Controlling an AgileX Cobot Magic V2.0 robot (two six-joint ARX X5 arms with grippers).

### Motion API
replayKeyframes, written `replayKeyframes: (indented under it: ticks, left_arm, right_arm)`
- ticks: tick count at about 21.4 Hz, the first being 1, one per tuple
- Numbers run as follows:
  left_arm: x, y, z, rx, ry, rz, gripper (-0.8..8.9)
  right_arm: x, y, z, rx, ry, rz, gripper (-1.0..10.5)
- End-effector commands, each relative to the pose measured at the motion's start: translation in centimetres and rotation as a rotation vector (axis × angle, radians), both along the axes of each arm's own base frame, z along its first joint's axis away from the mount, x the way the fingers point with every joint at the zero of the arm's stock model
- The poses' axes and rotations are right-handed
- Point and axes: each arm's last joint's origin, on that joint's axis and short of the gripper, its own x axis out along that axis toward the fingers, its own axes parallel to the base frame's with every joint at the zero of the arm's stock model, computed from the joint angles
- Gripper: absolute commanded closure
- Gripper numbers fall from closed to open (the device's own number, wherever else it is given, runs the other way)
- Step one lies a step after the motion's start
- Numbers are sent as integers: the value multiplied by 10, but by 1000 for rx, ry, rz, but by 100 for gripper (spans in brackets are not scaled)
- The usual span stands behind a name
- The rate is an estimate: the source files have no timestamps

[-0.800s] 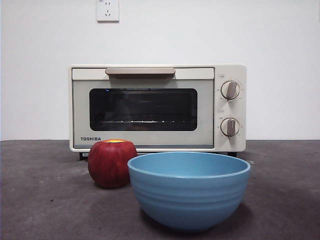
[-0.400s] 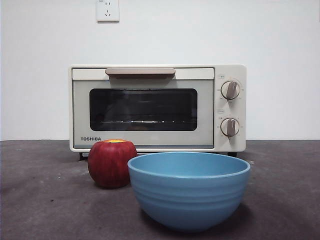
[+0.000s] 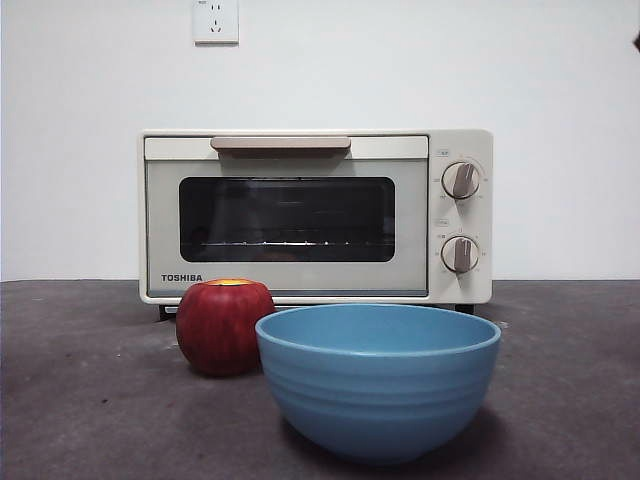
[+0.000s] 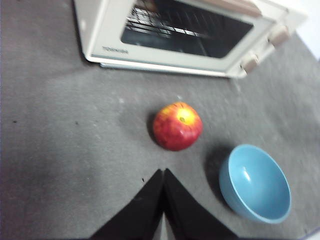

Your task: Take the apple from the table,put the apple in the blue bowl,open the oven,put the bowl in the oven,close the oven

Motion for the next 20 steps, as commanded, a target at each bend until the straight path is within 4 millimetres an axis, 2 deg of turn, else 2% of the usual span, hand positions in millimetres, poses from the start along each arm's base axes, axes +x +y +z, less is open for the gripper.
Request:
replayKeyframes:
  ticks: [1, 6, 11, 12, 13, 15, 20]
  left_arm:
    - [2, -3, 11, 49, -27, -73, 806]
    - [8, -10, 13, 60, -1, -152, 806]
    - [9, -11, 14, 62, -5, -162, 806]
    - [9, -11, 14, 62, -5, -162, 806]
    - [9, -11, 14, 62, -5, -162, 806]
    - [9, -11, 14, 62, -5, -162, 806]
    - [9, -11, 14, 61, -6, -162, 806]
  right_arm:
    - [4, 9, 9, -68, -16, 117, 942]
    - [6, 30, 11, -110, 28, 284, 942]
    - [6, 37, 11, -109, 11, 324, 930]
    - [7, 37, 12, -106, 3, 323, 866]
    - [7, 37, 12, -100, 3, 316, 695]
    - [9, 37, 13, -96, 26, 245, 475]
    - [16, 42, 9, -91, 55, 240, 464]
